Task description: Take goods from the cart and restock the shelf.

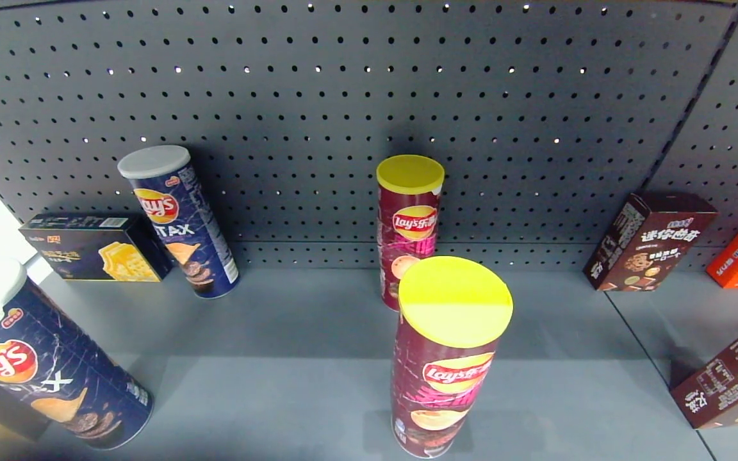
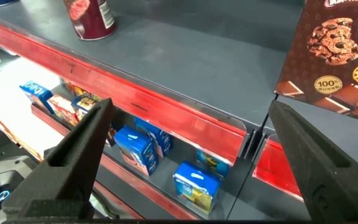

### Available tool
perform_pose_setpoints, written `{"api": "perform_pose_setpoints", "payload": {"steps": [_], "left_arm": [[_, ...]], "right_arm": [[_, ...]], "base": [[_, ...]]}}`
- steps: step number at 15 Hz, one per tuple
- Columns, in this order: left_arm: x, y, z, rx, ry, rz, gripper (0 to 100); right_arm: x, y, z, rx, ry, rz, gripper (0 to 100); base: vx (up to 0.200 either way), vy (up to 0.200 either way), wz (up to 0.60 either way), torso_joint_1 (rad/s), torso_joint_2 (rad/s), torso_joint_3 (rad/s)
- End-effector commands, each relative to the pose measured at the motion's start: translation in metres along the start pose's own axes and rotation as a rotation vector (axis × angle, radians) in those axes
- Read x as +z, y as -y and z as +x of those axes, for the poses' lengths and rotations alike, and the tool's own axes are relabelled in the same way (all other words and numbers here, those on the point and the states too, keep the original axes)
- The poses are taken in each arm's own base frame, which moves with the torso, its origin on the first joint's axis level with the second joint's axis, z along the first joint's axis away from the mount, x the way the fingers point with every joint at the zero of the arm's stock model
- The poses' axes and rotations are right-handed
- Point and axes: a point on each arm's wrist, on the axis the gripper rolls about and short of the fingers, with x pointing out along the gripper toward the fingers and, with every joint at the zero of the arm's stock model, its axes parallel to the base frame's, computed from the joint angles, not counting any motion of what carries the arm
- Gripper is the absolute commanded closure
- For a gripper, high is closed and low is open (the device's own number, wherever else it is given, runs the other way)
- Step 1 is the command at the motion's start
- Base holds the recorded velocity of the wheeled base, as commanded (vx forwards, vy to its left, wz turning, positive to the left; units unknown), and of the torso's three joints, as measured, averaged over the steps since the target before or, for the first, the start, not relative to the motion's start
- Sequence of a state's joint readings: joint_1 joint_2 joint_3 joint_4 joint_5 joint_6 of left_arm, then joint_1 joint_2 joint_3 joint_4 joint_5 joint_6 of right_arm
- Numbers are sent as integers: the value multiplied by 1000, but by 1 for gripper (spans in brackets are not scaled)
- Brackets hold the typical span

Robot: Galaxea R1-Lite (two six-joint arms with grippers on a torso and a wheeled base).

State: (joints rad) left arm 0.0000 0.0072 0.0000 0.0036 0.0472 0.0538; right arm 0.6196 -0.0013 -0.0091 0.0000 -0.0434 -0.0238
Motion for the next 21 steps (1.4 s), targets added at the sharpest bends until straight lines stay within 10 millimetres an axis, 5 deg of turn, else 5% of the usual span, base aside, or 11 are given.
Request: {"api": "perform_pose_setpoints", "payload": {"steps": [1,4,7,11,21], "left_arm": [[0,0,0,0,0,0,0],[0,0,0,-1,-1,1,0],[0,0,0,-1,-1,-2,0],[0,0,0,-1,-1,-3,0],[0,0,0,-1,0,-6,0]], "right_arm": [[88,3,-11,12,158,7,0],[151,3,1,48,137,-22,0],[213,1,47,93,21,-34,0],[209,-6,91,200,-113,-83,0],[190,-22,141,347,-278,-123,0]], "base": [[0,0,0,0,0,0],[0,0,0,0,0,0],[0,0,0,0,0,0],[0,0,0,0,0,0],[0,0,0,0,0,0]]}}
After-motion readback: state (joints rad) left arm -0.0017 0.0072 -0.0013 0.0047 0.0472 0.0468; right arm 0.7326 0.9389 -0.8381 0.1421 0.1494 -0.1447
